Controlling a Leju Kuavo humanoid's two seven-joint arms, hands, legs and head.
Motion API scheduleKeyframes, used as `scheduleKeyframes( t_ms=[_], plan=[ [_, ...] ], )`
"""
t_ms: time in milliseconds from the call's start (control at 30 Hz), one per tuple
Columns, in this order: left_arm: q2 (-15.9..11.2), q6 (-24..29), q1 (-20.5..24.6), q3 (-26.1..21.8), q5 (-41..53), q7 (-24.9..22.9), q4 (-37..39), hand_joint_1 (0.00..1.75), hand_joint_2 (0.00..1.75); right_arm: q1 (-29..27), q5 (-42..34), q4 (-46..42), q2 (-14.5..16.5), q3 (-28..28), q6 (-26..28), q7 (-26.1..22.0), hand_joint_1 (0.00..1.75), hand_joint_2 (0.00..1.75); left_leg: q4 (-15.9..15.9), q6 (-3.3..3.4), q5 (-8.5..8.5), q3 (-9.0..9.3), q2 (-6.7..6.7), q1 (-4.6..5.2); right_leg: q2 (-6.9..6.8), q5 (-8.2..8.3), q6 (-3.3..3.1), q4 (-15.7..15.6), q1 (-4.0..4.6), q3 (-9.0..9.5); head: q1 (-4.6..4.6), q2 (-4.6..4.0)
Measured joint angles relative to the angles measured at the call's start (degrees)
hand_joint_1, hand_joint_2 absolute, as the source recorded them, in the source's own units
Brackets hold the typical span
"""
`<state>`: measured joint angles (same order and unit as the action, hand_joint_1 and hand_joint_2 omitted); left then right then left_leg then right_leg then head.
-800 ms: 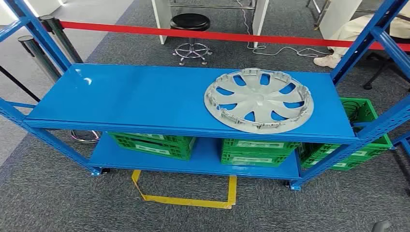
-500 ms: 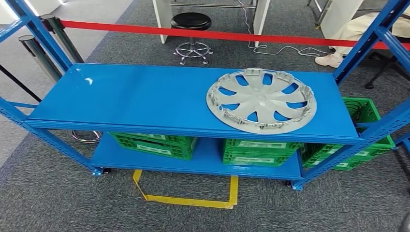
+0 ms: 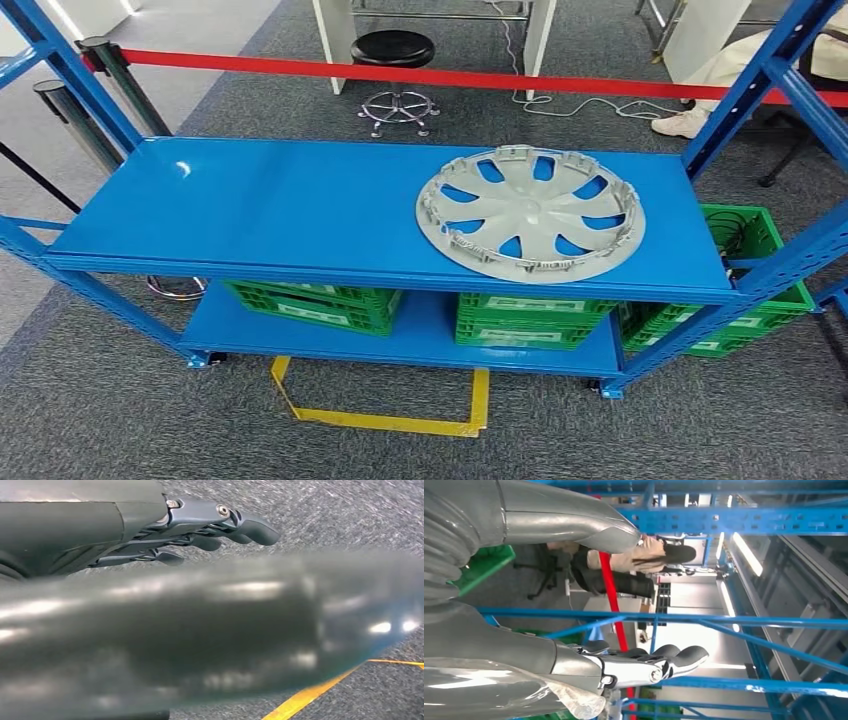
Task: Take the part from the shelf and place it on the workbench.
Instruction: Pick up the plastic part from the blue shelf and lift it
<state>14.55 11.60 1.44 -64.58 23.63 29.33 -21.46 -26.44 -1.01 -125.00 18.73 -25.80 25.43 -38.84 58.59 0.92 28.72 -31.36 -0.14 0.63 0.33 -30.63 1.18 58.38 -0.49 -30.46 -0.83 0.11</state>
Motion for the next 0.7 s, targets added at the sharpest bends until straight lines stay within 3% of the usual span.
scheduleKeyframes(
  t_ms=[67, 100, 200, 233, 267, 300, 367, 400, 433, 533, 600, 700],
  plan=[
    [0.0, 0.0, 0.0, 0.0, 0.0, 0.0, 0.0, 0.0, 0.0, -0.1, 0.0, -0.7, 0.1, 0.2, 0.0, 0.0, 0.0, 1.75, 0.7, -0.66, 0.59, -0.22, 0.0, -0.12, -0.05, 0.26, -0.74, -0.2, -0.14, 0.04, 0.07, 0.0],
    [0.0, 0.0, 0.0, 0.0, 0.0, 0.0, 0.0, 0.0, 0.0, -0.1, 0.0, -1.0, 0.2, 0.3, 0.0, 0.0, 0.0, 1.75, 2.4, -1.03, 1.74, -0.94, 0.0, -0.2, -0.12, 0.34, -1.09, -0.3, -0.26, 0.09, 0.19, 0.0],
    [0.0, 0.0, 0.0, -0.1, 0.0, 0.0, 0.0, 0.0, 0.0, -0.2, 0.0, -1.4, 0.3, 0.5, 0.0, 0.0, 0.0, 1.75, 13.1, -1.85, 6.88, -5.76, 0.01, -0.53, -0.26, 0.26, -1.58, -0.4, -0.3, 0.17, 0.44, 0.0],
    [0.0, 0.0, 0.0, -0.1, 0.0, 0.0, 0.0, 0.0, 0.0, -0.2, 0.0, -1.5, 0.3, 0.5, 0.0, 0.0, 0.0, 1.75, 15.8, -1.94, 7.54, -7.03, 0.01, -0.58, -0.25, 0.22, -1.63, -0.4, -0.29, 0.23, 0.43, 0.0],
    [0.0, 0.0, -0.1, -0.1, 0.0, 0.0, 0.0, 0.0, 0.0, -0.3, 0.0, -1.5, 0.3, 0.6, 0.0, 0.0, 0.0, 1.75, 16.4, -1.93, 7.0, -7.4, 0.01, -0.61, -0.22, 0.16, -1.65, -0.4, -0.29, 0.34, 0.44, 0.0],
    [0.0, 0.0, -0.1, -0.1, 0.0, 0.0, 0.0, 0.0, 0.0, -0.3, 0.0, -1.6, 0.3, 0.6, 0.0, 0.0, 0.0, 1.75, 14.9, -1.83, 5.47, -6.84, 0.01, -0.62, -0.17, 0.09, -1.65, -0.4, -0.28, 0.5, 0.44, 0.0],
    [0.0, 0.0, 0.0, -0.1, 0.0, 0.0, 0.0, 0.0, 0.0, -0.4, 0.0, -1.7, 0.4, 0.7, 0.0, 0.0, 0.0, 1.75, 7.3, -1.36, 1.15, -3.54, 0.0, -0.56, -0.08, -0.16, -1.52, -0.4, -0.25, 0.74, 0.43, 0.0],
    [0.0, 0.0, 0.0, -0.2, 0.0, 0.0, 0.0, 0.0, 0.0, -0.4, 0.0, -1.8, 0.4, 0.7, 0.0, 0.0, 0.0, 1.75, 3.8, -1.09, -0.08, -2.0, -0.01, -0.46, -0.02, -0.33, -1.32, -0.3, -0.16, 0.83, 0.42, 0.0],
    [0.0, 0.0, 0.0, -0.2, 0.0, 0.0, 0.0, 0.0, 0.0, -0.4, 0.0, -1.9, 0.4, 0.7, 0.0, 0.0, 0.0, 1.31, 1.3, -0.85, -0.69, -1.0, -0.02, -0.35, 0.01, -0.41, -1.04, -0.3, -0.1, 0.8, 0.4, 0.0],
    [0.0, 0.1, 0.0, -0.3, 0.2, -0.3, 0.0, 0.0, 0.0, -0.5, 0.8, -2.0, 0.4, 0.8, -0.2, 0.3, 0.0, 0.0, -0.1, -0.23, -0.64, -0.77, -0.01, -0.26, 0.01, -0.44, -0.13, -0.4, -0.1, 0.62, 0.4, 0.0],
    [0.0, 0.5, 0.0, -0.3, 1.0, -1.9, 0.1, 0.0, 0.0, -0.8, 4.7, -2.1, 0.4, 1.6, -0.6, 1.7, 0.0, 0.0, -0.6, 0.39, -0.9, -0.55, 0.05, -0.51, -0.05, -1.76, 0.35, 1.2, -0.11, -0.23, 0.25, 0.0],
    [0.2, 0.8, 0.2, -0.3, 2.0, -3.8, 0.3, 0.0, 0.0, -1.5, 10.5, -2.2, 0.4, 4.8, 0.2, 3.9, 0.0, 0.0, -0.9, 0.89, -0.93, -0.46, 0.18, -0.61, -0.11, -6.48, 0.85, 11.2, -0.15, -5.16, 0.01, 0.0]
  ],
)
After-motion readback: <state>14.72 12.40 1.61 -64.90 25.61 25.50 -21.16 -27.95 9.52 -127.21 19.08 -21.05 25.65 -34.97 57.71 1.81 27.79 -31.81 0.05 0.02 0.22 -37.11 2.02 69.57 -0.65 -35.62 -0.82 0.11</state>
